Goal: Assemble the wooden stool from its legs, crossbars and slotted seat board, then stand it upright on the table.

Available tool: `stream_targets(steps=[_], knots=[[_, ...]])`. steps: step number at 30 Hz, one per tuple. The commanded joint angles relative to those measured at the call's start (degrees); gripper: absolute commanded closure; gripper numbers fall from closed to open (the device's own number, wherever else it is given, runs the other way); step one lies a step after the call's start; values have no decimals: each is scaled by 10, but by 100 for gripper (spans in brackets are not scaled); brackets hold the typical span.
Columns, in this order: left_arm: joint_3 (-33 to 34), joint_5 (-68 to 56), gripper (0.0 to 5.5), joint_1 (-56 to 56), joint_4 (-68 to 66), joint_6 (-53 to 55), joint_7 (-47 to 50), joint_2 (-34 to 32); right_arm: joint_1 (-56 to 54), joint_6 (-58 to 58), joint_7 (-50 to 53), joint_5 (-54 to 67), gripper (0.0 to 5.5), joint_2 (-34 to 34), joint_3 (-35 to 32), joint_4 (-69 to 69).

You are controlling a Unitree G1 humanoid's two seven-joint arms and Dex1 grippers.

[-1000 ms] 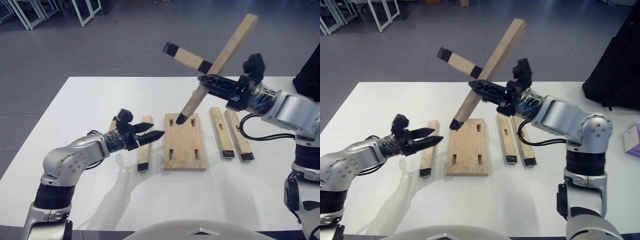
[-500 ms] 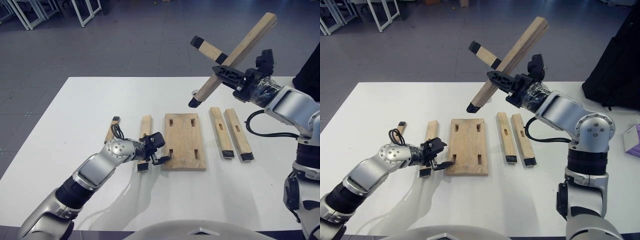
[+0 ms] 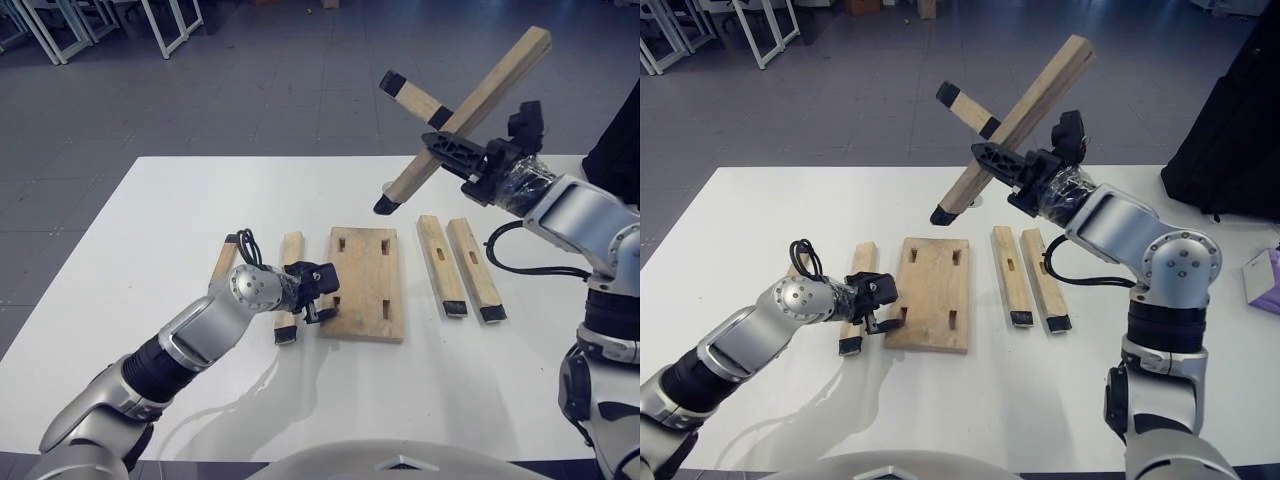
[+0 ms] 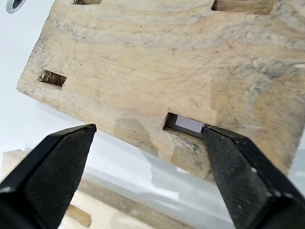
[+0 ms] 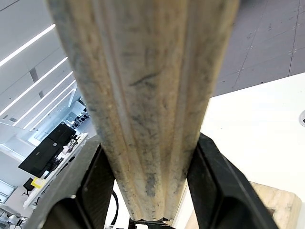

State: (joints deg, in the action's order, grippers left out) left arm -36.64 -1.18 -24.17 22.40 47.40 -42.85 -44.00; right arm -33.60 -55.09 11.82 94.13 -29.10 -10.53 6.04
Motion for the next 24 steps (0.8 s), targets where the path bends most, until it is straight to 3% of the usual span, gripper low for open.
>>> stream_targets(steps=[1,5,10,14,24], knots=[[-55,23,138,4,48,14,-99,-93,13,5,-21,-51,348,-7,-2,16],[-32,27,138,24,73,-20,-144,-151,45,18,-116,-142,348,-23,7,34],[1,34,138,33,49,-36,-140,-140,122,39,-316,-270,348,-51,89,82],[6,37,138,45,46,-37,-136,-127,116,99,-429,-374,348,-27,148,33],[8,59,138,33,17,-58,-154,-113,86,200,-624,-529,348,7,190,-130]])
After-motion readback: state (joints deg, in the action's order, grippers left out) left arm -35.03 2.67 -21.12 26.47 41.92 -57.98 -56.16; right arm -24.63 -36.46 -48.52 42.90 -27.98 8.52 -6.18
